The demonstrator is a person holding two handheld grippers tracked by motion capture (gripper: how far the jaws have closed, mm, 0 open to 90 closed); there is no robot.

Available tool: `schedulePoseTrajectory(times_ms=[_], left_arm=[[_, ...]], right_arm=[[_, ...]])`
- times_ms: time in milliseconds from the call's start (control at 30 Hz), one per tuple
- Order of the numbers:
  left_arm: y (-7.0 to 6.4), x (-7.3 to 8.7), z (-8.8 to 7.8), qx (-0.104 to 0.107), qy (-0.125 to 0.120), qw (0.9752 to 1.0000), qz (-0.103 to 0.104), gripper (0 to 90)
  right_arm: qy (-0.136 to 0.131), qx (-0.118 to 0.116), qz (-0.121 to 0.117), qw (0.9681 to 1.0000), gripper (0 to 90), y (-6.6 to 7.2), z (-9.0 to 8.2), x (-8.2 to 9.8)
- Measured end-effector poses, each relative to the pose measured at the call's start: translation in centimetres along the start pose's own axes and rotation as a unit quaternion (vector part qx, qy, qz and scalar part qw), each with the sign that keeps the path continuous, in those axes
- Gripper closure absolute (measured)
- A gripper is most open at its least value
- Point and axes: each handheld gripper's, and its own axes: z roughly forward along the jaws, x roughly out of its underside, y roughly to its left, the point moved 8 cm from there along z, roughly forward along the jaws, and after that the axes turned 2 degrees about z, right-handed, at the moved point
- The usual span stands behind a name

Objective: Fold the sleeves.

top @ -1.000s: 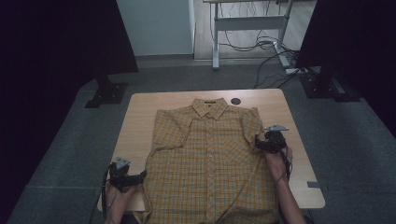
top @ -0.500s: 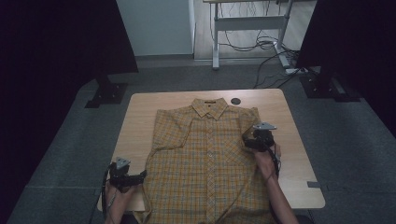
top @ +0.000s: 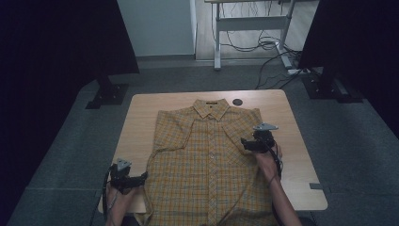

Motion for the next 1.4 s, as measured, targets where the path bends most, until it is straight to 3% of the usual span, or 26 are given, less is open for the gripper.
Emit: schedulePoseTrajectory(times_ms=[300,700,1400], left_arm=[[0.0,0.0,0.0,0.0,0.0,1.0,0.0,7.3],[0.0,0.0,0.0,-0.001,0.0,1.0,-0.002,7.3],[0.0,0.0,0.0,-0.003,0.001,1.0,-0.003,6.6]], right_arm=[[0.009,-0.023,-0.001,0.9997,16.0,0.1,-1.1,0.2],[0.005,-0.035,0.005,0.9994,15.3,-0.2,-2.6,0.6],[0.0,-0.039,-0.002,0.9992,15.0,-0.4,-5.4,1.1]])
